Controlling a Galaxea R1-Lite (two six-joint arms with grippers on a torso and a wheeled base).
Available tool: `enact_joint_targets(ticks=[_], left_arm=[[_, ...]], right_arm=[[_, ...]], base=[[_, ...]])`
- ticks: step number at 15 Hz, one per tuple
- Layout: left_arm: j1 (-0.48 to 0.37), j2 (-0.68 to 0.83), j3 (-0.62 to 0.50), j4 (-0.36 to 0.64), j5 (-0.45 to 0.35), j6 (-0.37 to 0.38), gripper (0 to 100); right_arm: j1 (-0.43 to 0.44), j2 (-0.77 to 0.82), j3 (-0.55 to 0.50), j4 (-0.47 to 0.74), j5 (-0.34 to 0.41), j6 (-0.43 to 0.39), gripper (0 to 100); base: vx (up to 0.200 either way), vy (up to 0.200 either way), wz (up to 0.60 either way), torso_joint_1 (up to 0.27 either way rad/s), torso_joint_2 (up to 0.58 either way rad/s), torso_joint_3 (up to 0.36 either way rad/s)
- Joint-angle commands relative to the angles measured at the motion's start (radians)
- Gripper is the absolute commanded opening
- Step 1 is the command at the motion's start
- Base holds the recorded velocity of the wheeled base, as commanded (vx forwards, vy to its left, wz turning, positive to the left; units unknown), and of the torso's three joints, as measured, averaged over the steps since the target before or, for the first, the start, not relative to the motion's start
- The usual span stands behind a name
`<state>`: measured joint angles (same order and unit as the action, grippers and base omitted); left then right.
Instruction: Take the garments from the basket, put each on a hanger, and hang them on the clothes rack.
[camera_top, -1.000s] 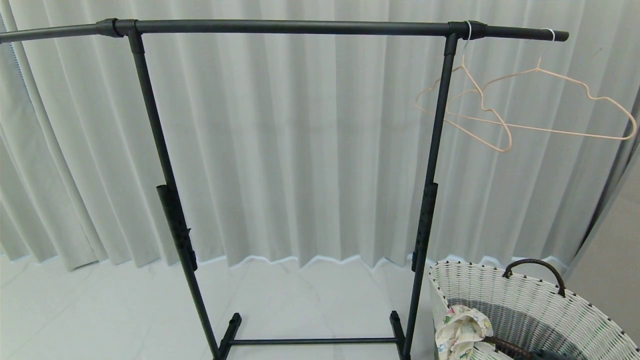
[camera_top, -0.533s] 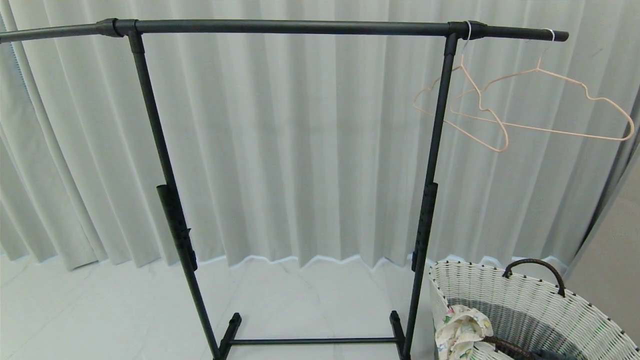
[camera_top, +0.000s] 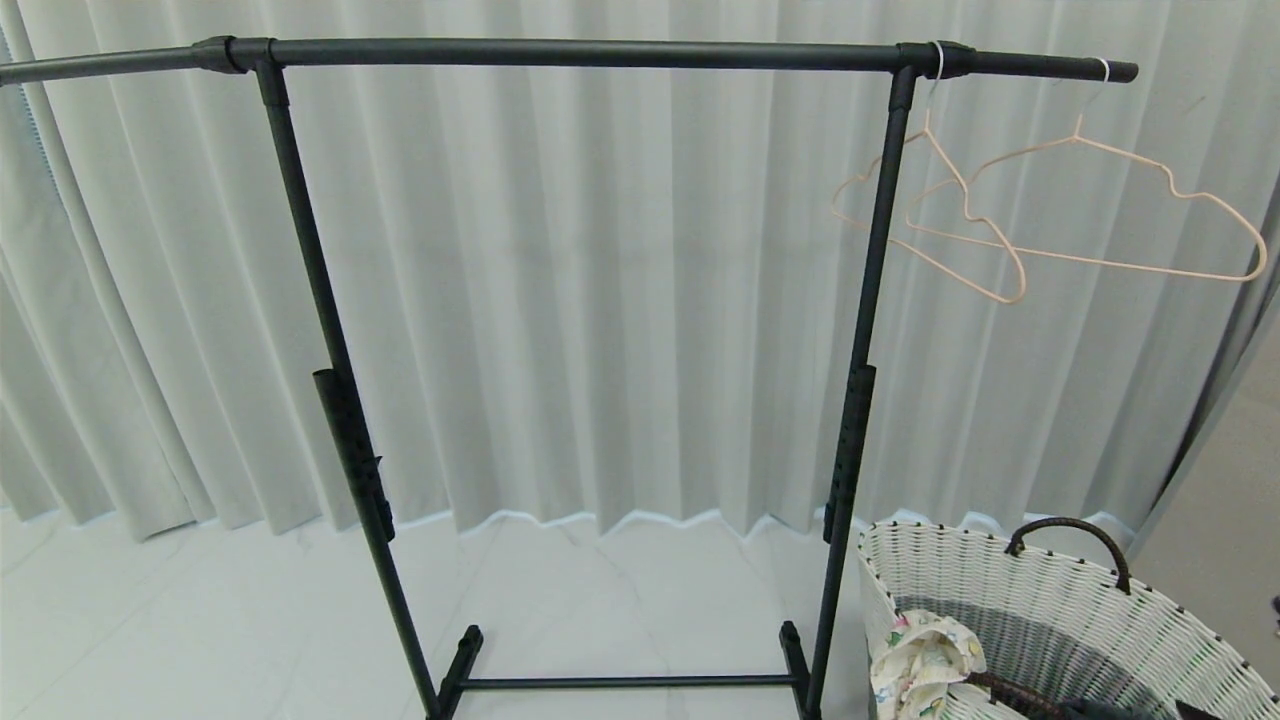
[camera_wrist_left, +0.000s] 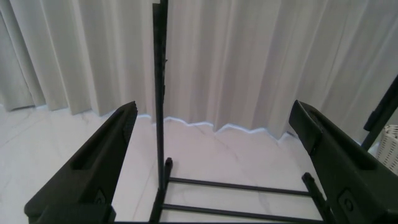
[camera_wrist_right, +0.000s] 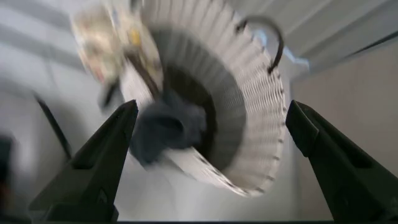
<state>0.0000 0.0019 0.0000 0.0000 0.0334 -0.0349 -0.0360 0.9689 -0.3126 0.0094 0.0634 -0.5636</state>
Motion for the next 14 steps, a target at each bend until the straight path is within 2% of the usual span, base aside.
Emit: enact_joint_targets(ticks=[1, 3, 6, 11, 14], left_arm=[[0.000, 0.001, 0.000, 0.000, 0.000, 0.000, 100], [0.000, 0.001, 0.000, 0.000, 0.000, 0.001, 100], [0.000, 0.001, 0.000, 0.000, 0.000, 0.001, 100], [0.000, 0.001, 0.000, 0.000, -0.001, 0.035, 100], [0.000, 0.001, 0.000, 0.000, -0.004, 0.044, 100]], right_arm=[[-0.079, 0.341, -0.005, -0.040, -0.005, -0.210, 100], [-0.097, 0.418, 0.061, -0.123, -0.005, -0.266, 100], [-0.107, 0.554, 0.155, -0.328, -0.016, -0.274, 100], [-0.134, 0.809, 0.168, -0.609, -0.060, -0.277, 100], [-0.137, 0.887, 0.167, -0.712, -0.060, -0.279, 100]], base=[[0.000, 0.000, 0.00, 0.000, 0.00, 0.000], [0.000, 0.000, 0.00, 0.000, 0.00, 0.000], [0.000, 0.000, 0.00, 0.000, 0.00, 0.000], [0.000, 0.000, 0.00, 0.000, 0.00, 0.000], [0.000, 0.000, 0.00, 0.000, 0.00, 0.000]])
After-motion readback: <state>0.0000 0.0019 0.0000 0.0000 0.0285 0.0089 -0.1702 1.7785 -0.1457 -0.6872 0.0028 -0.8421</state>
